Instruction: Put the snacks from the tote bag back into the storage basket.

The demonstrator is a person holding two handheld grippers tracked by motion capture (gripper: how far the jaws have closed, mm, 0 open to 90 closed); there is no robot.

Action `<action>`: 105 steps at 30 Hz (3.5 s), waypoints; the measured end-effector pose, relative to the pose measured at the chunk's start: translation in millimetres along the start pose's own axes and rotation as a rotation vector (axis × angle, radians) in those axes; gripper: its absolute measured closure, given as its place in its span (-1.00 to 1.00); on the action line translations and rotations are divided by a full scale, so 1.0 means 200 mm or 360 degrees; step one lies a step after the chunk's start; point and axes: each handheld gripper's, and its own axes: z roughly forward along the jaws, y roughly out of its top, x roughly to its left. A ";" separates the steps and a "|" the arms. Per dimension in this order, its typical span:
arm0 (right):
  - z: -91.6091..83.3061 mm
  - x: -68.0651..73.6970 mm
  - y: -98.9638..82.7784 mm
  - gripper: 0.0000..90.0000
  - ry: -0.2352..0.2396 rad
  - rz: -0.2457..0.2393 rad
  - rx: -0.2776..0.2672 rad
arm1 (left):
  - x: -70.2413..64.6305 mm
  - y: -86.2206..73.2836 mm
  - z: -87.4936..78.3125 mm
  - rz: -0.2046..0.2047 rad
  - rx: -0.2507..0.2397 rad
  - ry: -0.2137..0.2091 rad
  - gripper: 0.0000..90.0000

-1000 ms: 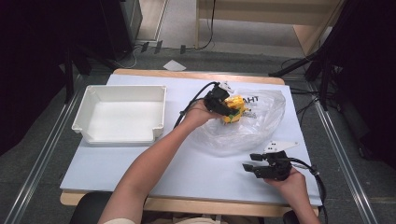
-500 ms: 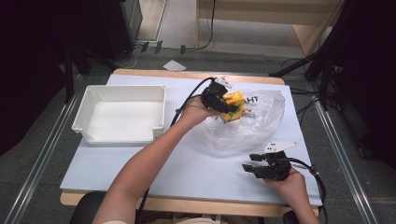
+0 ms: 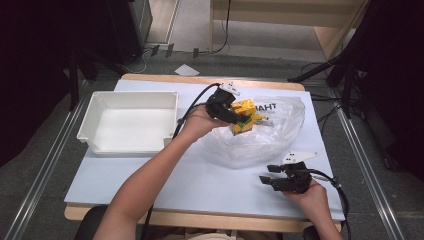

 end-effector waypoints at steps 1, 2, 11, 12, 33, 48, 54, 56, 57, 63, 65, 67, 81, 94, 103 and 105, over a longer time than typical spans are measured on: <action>0.00 0.00 0.00 0.01 -0.0001 -0.0002 -0.0004 | 0.00 -0.01 -0.01 -0.0012 -0.0002 -0.0008 0.17; 0.00 0.00 0.00 0.01 0.0000 -0.0002 -0.0004 | 0.00 -0.02 -0.02 -0.0022 -0.0007 -0.0013 0.17; 0.00 0.00 0.00 0.01 0.0003 -0.0016 -0.0005 | -0.03 -0.09 -0.11 -0.0047 -0.0023 -0.0012 0.17; 0.00 0.00 0.00 0.01 0.0001 -0.0013 -0.0007 | -0.03 -0.10 -0.13 -0.0052 -0.0028 -0.0018 0.17; -0.01 0.00 0.00 0.01 0.0011 -0.0033 -0.0031 | -0.02 -0.18 -0.26 -0.0079 -0.0049 0.0049 0.17; 0.01 0.01 0.00 0.00 0.0022 -0.0055 -0.0029 | 0.00 -0.20 -0.36 -0.0093 -0.0020 0.0063 0.17; 0.01 0.01 0.00 0.00 0.0012 -0.0074 -0.0033 | 0.01 -0.20 -0.38 -0.0091 -0.0018 0.0083 0.17; 0.02 0.01 0.00 0.00 0.0011 -0.0077 -0.0035 | 0.01 -0.20 -0.39 -0.0098 -0.0014 0.0088 0.17; 0.02 0.01 0.00 0.00 0.0009 -0.0081 -0.0036 | 0.01 -0.20 -0.39 -0.0102 -0.0010 0.0086 0.17; 0.02 0.01 0.00 0.00 -0.0003 -0.0076 -0.0033 | 0.02 -0.20 -0.43 -0.0109 -0.0015 0.0089 0.17; 0.02 0.01 0.00 0.00 -0.0003 -0.0078 -0.0034 | 0.03 -0.20 -0.44 -0.0112 -0.0019 0.0100 0.17; 0.02 0.01 0.00 0.00 -0.0004 -0.0082 -0.0035 | 0.04 -0.20 -0.46 -0.0119 -0.0031 0.0101 0.17; 0.02 0.01 -0.01 0.00 0.0007 -0.0078 -0.0039 | 0.10 -0.23 -0.58 -0.0174 -0.0073 0.0160 0.17; 0.01 0.01 0.00 -0.01 0.0020 -0.0060 -0.0049 | 0.14 -0.26 -0.64 -0.0196 -0.0098 0.0208 0.17; 0.02 0.00 0.01 0.00 0.0025 -0.0064 -0.0052 | 0.16 -0.29 -0.69 -0.0238 -0.0111 0.0260 0.17; 0.02 0.00 0.01 0.00 0.0023 -0.0074 -0.0057 | 0.17 -0.29 -0.70 -0.0239 -0.0114 0.0270 0.17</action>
